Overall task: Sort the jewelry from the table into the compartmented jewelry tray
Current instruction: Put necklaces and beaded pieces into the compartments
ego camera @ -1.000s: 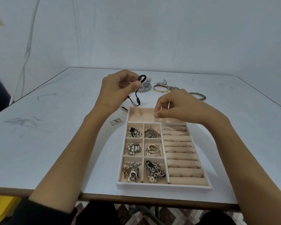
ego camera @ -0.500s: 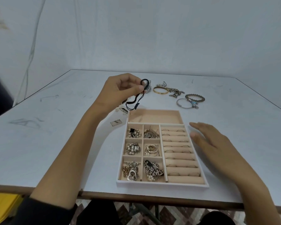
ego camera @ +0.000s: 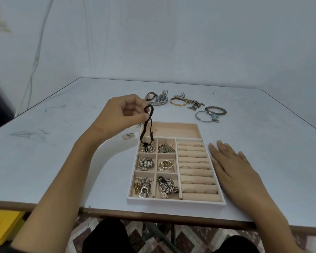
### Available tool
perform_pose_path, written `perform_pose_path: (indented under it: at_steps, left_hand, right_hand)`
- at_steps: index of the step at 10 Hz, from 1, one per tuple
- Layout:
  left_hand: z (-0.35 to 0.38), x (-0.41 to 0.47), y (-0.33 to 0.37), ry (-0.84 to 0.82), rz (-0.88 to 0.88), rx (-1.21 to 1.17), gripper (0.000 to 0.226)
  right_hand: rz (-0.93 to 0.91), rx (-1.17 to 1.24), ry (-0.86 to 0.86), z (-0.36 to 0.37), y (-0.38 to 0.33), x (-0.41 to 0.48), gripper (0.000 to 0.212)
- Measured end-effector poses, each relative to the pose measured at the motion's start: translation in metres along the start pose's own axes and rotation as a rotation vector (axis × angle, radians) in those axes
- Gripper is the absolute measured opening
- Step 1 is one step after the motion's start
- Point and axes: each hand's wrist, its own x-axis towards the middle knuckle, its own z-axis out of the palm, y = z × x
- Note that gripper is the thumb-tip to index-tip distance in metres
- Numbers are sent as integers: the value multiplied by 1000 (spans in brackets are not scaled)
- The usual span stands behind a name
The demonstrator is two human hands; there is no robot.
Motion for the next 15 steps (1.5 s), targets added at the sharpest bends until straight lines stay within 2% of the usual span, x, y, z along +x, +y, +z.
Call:
perform_pose_path:
  at_steps: [4, 8, 11, 12, 15]
  left_hand:
    - [9, -14, -6, 8, 60, 109, 18]
    - [6, -16, -11, -167, 78, 305, 13]
    - [3, -18, -10, -228, 101, 318, 18]
    - [2, -19, -9, -242, 108, 304, 31]
    - [4, -17, -12, -286, 92, 339, 25]
  right_hand:
    - [-3, 48, 14, -1, -1, -2, 52]
    - [-5, 55, 25, 0, 1, -1, 52]
    - [-10, 48, 19, -1, 2, -1, 52]
    - [-10, 46, 18, -1, 2, 0, 52]
    - [-16, 46, 19, 0, 3, -1, 52]
